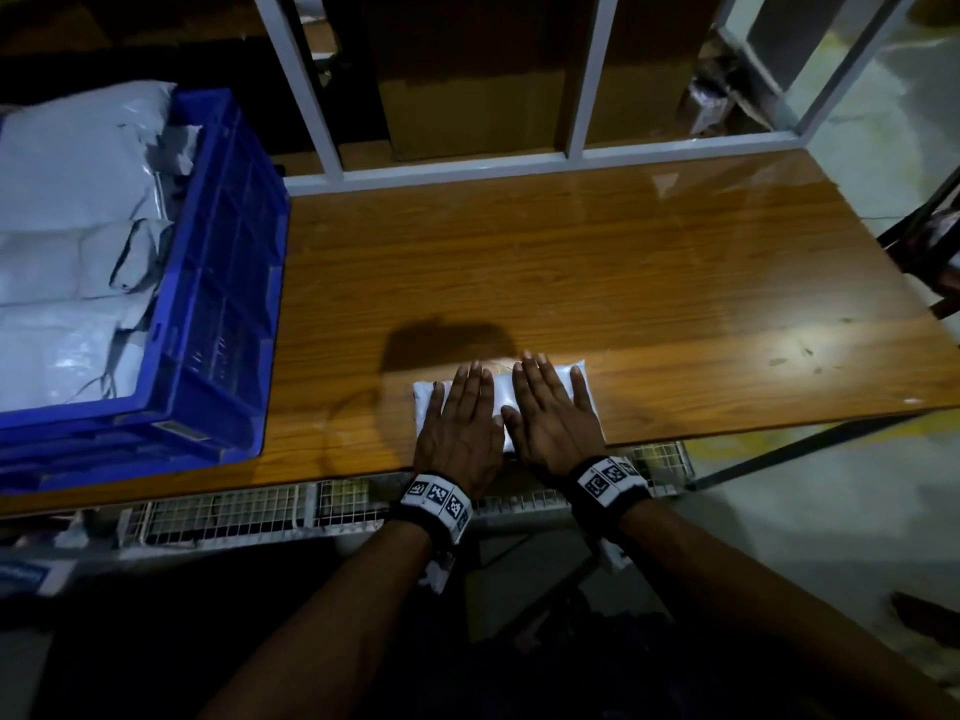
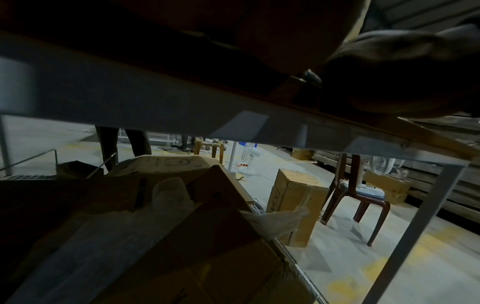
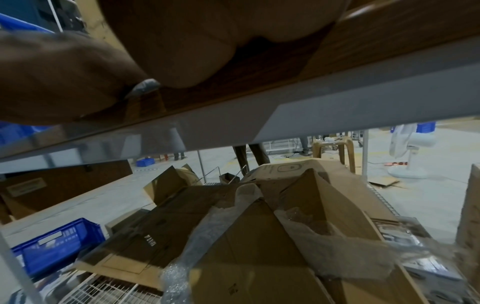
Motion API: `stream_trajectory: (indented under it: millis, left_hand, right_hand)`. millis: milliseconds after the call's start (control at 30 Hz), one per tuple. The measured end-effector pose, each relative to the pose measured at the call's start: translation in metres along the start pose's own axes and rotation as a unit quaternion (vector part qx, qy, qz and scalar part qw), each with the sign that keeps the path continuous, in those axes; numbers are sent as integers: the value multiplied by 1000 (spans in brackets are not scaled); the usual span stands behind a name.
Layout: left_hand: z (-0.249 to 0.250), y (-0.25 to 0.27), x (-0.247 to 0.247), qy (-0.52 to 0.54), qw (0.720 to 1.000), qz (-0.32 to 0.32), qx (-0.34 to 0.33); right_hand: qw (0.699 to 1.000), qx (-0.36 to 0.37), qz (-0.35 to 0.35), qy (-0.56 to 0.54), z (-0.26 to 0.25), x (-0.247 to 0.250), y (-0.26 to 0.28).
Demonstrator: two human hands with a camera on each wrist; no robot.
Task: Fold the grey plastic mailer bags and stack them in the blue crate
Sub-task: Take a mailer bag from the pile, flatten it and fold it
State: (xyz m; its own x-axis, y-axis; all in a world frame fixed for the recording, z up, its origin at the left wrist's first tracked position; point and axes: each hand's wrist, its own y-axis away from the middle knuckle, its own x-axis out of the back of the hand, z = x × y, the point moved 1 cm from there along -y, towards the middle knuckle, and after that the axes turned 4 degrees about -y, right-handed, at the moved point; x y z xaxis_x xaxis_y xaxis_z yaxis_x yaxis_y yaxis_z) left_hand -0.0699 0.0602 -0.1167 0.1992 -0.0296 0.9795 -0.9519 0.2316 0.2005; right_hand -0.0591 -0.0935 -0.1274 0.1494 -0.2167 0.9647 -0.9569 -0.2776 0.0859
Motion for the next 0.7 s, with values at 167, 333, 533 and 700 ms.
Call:
stream_trajectory:
  millis: [167, 333, 533, 700]
  left_hand:
    - [0, -2, -4, -11, 1000, -3, -2]
    - [-3, -4, -8, 2, 1000, 16, -7]
    - [-3, -6, -16, 16, 999, 39, -4]
    - [-4, -9, -26, 8, 999, 41, 2]
  right_hand:
    - [1000, -3, -11, 9, -1, 0, -1]
    - [1000, -6, -11, 18, -2, -1, -2]
    - [1000, -8, -10, 24, 0, -4, -3]
    - [999, -15, -4, 32, -1, -6, -4]
